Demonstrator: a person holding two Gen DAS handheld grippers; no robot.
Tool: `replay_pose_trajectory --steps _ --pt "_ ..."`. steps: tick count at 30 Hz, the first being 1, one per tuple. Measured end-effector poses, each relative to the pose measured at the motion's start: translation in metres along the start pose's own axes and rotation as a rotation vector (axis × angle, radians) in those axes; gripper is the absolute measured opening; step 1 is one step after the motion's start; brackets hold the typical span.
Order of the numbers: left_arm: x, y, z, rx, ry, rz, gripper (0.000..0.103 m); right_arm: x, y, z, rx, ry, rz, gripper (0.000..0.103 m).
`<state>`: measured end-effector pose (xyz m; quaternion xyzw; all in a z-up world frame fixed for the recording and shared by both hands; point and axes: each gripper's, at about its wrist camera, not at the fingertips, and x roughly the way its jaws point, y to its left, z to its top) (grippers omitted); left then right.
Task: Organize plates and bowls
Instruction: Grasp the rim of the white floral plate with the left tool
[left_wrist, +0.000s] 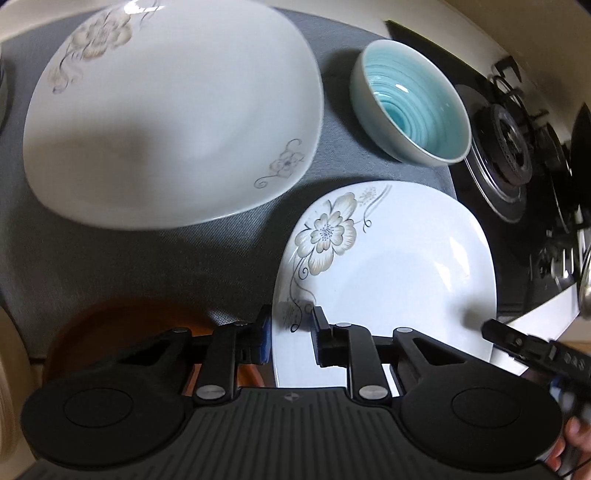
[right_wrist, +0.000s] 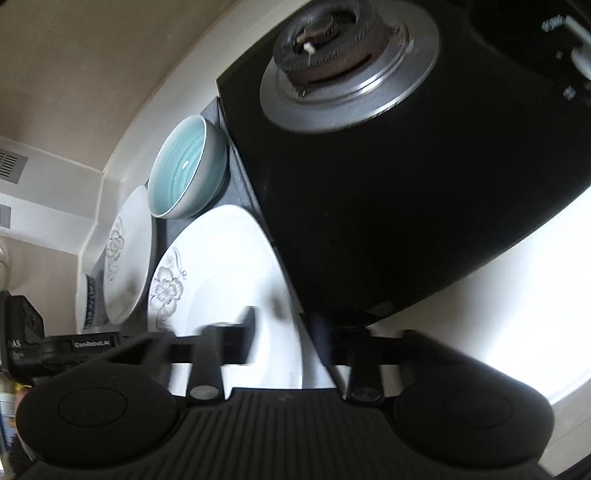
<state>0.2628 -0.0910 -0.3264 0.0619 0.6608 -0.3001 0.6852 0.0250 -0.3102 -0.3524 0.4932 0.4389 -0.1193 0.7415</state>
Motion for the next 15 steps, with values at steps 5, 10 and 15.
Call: replay_pose_trajectory --steps 5,10,15 --pt "0.0 0.011 0.0 -0.006 0.004 -0.051 0.021 0.004 0.003 0.001 -0.019 0.011 -0.016 0.01" --pt "0.003 0.024 0.003 -0.009 0.034 -0.115 0.021 0.009 -0.005 0.012 0.024 0.053 0.02 0.013" --pt "-0.002 0.019 -0.003 0.096 0.003 -0.11 0.022 0.019 -0.005 0.021 -0.012 0.072 0.047 0.012"
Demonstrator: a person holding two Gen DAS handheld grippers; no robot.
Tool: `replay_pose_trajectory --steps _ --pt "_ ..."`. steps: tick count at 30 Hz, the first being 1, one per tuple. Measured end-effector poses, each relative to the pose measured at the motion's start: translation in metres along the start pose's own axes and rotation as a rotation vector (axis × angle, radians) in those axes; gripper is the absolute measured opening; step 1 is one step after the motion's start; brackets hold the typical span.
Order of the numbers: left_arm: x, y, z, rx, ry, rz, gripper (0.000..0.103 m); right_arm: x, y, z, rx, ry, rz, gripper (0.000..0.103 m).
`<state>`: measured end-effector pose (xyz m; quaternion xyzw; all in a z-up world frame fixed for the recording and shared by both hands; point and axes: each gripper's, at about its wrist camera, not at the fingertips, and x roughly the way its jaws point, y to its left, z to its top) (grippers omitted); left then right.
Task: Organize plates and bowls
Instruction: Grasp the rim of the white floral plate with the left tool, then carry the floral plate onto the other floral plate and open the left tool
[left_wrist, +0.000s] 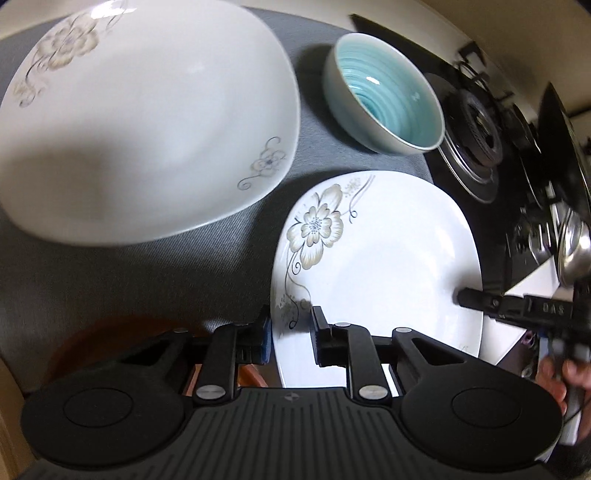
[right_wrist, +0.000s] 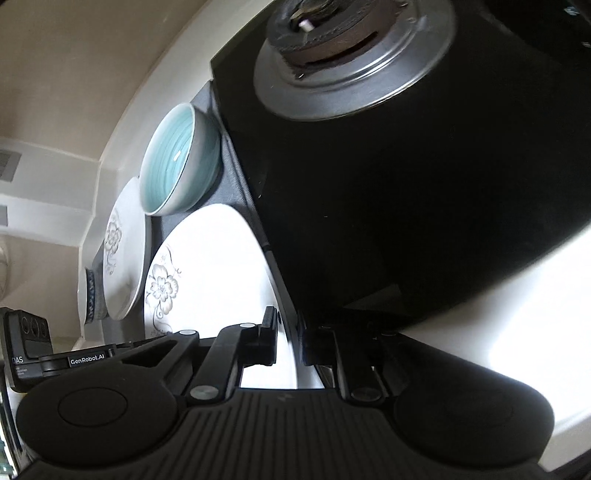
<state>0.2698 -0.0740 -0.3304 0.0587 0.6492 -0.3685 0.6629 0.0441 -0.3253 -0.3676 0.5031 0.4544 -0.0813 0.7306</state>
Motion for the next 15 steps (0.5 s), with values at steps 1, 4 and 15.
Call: replay_pose_trajectory --steps 1,4,15 --pt "-0.001 0.0 -0.001 0.001 -0.003 -0.002 0.022 0.0 0.001 0.0 -0.006 -0.005 -0.006 0.01" --pt "-0.001 -0.003 -0.003 -0.028 -0.008 0.011 0.022 -0.005 0.004 -0.003 -0.025 0.0 -0.019 0.011" --pt "-0.033 -0.032 -0.022 -0.184 -0.116 0.022 0.021 -0.032 -0.002 0.021 -0.114 0.15 0.021 0.011"
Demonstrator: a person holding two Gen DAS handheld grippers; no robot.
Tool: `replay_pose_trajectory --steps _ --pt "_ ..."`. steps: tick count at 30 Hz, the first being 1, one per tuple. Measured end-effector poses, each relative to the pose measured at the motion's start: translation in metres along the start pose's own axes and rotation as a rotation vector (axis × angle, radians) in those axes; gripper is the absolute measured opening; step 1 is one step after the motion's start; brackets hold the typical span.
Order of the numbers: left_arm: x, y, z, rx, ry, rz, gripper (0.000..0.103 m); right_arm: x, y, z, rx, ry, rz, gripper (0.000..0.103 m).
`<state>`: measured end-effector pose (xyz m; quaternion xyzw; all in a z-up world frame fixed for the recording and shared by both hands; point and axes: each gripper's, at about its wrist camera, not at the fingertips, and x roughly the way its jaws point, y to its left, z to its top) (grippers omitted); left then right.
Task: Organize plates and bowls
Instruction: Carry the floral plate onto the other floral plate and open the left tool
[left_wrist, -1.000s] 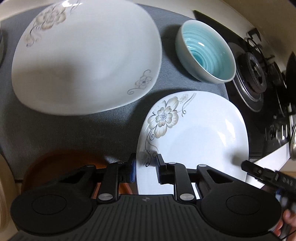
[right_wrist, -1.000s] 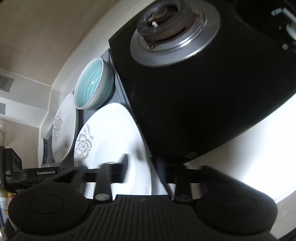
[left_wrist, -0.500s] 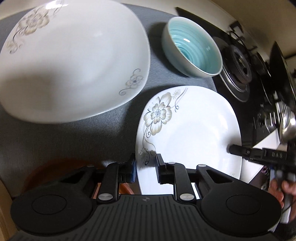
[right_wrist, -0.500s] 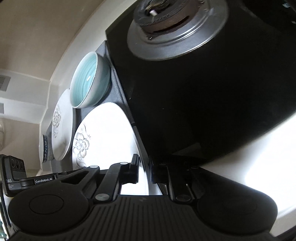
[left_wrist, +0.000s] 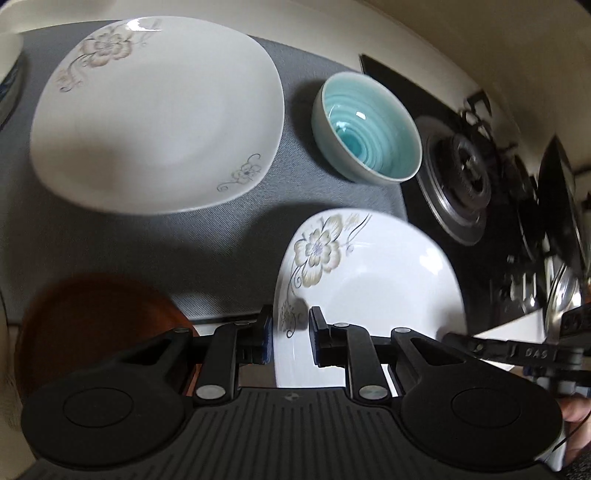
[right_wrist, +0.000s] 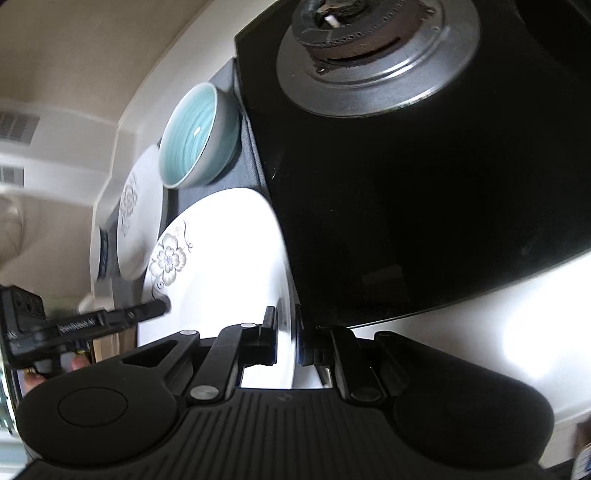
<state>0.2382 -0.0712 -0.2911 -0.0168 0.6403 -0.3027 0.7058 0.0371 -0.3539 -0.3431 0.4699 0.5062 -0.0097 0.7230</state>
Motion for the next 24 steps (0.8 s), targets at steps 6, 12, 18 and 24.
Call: replay_pose_trajectory --steps 6,12,18,24 --pt "-0.01 -0.006 -0.014 -0.064 -0.07 0.076 0.021 -0.005 -0.001 0.011 -0.047 0.041 0.051 0.011" --pt "-0.029 0.002 -0.032 -0.138 -0.106 0.103 0.021 -0.011 0.014 0.013 -0.074 0.049 0.112 0.011" --pt "-0.045 0.022 -0.038 -0.171 -0.11 0.095 0.007 0.005 0.021 0.01 -0.014 0.075 0.219 0.012" --pt "-0.043 0.013 -0.035 -0.046 -0.114 0.081 0.0 0.037 0.036 -0.002 -0.074 0.055 0.086 0.007"
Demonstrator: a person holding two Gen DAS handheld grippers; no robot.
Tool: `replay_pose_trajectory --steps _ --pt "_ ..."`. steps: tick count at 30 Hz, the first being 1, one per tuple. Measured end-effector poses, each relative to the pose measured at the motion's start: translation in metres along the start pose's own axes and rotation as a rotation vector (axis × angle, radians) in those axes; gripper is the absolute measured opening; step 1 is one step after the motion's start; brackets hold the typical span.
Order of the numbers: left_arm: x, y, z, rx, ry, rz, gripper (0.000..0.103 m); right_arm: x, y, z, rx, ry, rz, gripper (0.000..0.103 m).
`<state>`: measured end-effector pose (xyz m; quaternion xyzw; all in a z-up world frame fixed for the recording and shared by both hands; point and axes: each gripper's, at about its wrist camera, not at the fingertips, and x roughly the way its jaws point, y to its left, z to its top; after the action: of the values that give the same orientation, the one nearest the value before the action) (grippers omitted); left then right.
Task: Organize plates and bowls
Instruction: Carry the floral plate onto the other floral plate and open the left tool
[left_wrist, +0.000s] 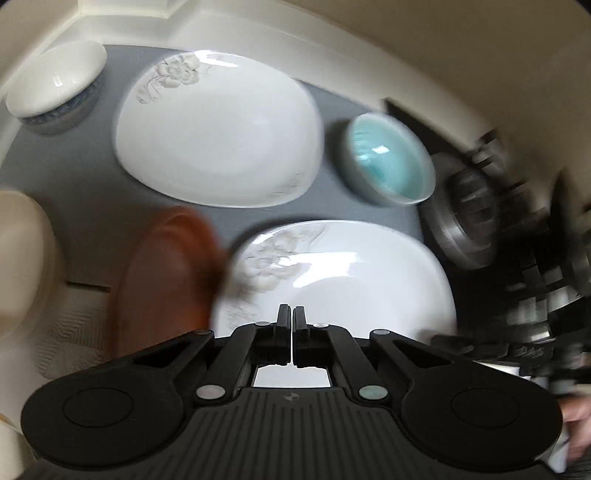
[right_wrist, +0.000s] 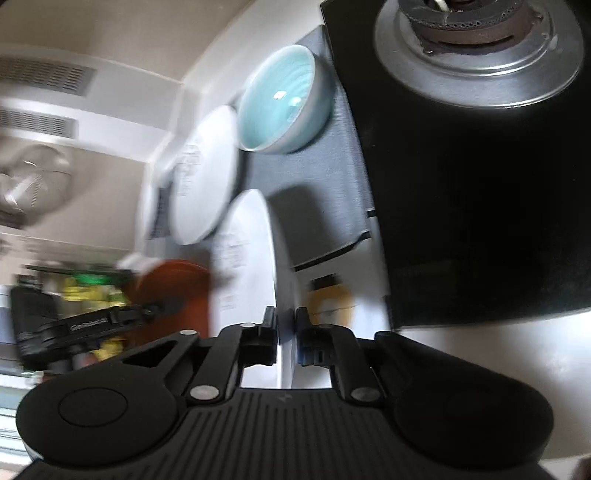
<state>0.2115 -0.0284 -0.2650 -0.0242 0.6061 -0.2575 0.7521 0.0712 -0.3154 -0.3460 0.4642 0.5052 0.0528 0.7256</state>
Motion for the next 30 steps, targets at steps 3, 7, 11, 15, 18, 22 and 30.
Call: replay_pose_trajectory --steps 3,7,11,15,18,22,30 --pt "0.019 0.018 -0.004 -0.028 0.085 -0.045 0.0 0.004 -0.016 -0.003 0.068 -0.053 -0.02 0.005" --pt "0.017 0.045 -0.002 -0.032 0.112 -0.082 0.001 -0.004 -0.017 -0.015 0.074 -0.079 -0.02 0.005" --pt "0.016 0.04 0.013 0.003 0.143 -0.116 0.032 -0.017 -0.02 -0.023 0.104 -0.114 -0.039 0.005" --pt "0.034 0.022 0.019 0.072 0.186 -0.107 0.057 -0.024 -0.025 -0.024 0.103 -0.123 -0.043 0.005" --pt "0.045 0.025 0.017 0.061 0.221 -0.125 0.045 -0.022 -0.035 -0.024 0.109 -0.127 -0.036 0.005" --pt "0.065 0.026 0.013 0.061 0.303 -0.109 0.015 -0.022 -0.045 -0.026 0.148 -0.144 -0.016 0.006" --pt "0.048 0.025 0.02 0.049 0.281 -0.16 0.015 -0.034 -0.041 -0.026 0.15 -0.17 0.016 0.006"
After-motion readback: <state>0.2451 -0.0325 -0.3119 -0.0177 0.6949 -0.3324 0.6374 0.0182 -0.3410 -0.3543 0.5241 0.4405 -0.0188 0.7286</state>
